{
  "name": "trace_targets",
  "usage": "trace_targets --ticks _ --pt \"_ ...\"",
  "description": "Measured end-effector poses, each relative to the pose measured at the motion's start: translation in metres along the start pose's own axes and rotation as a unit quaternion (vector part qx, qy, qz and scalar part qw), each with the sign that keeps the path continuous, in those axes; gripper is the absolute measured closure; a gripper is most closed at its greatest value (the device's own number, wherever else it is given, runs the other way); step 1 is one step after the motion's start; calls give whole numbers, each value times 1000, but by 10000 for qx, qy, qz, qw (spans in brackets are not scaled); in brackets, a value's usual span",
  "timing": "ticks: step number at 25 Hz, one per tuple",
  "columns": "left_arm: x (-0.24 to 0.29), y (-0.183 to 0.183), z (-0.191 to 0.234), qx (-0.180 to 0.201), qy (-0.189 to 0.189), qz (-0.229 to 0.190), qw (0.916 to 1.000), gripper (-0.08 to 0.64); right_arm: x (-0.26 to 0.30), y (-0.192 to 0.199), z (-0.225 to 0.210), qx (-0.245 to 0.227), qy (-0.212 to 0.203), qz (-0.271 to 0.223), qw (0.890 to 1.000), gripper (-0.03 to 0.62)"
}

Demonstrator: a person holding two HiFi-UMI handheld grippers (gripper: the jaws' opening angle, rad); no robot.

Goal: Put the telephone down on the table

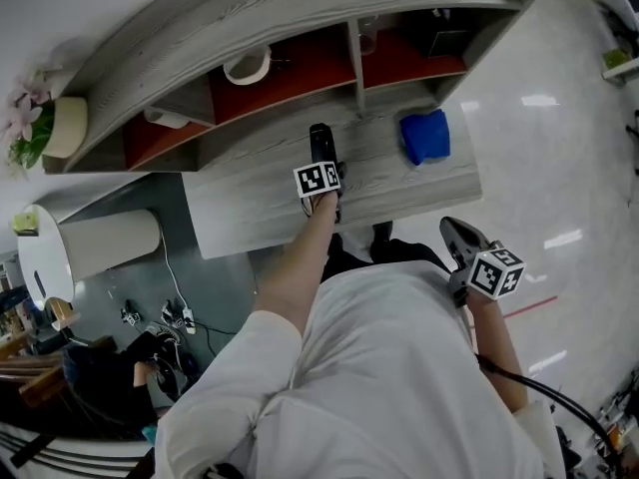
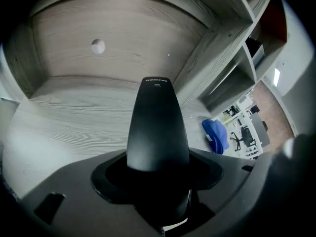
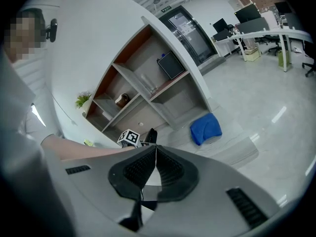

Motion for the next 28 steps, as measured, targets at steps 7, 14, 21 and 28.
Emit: trace_targets --ticks 7,14,21,28 --pt "40 -2 -3 10 -467 375 9982 264 -1 -9 -14 -37 77 185 9998 574" --pt "60 1 -10 -32 -599 437 9972 262 1 -11 -23 21 131 281 9995 574" --pt "67 4 -8 61 -827 413 9957 261 4 -8 -31 43 135 391 9991 574" --pt "69 7 -9 99 -839 366 9958 261 6 -7 -33 51 79 441 9990 574"
Point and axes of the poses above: the fingertips, and each gripper's own axes: x forward along the fingers, z to its left, y out of its underside, the point moved 2 cm from there along -x, backward along the fingers, and after that the axes turned 2 degrees about -y, right-handed, at the moved point
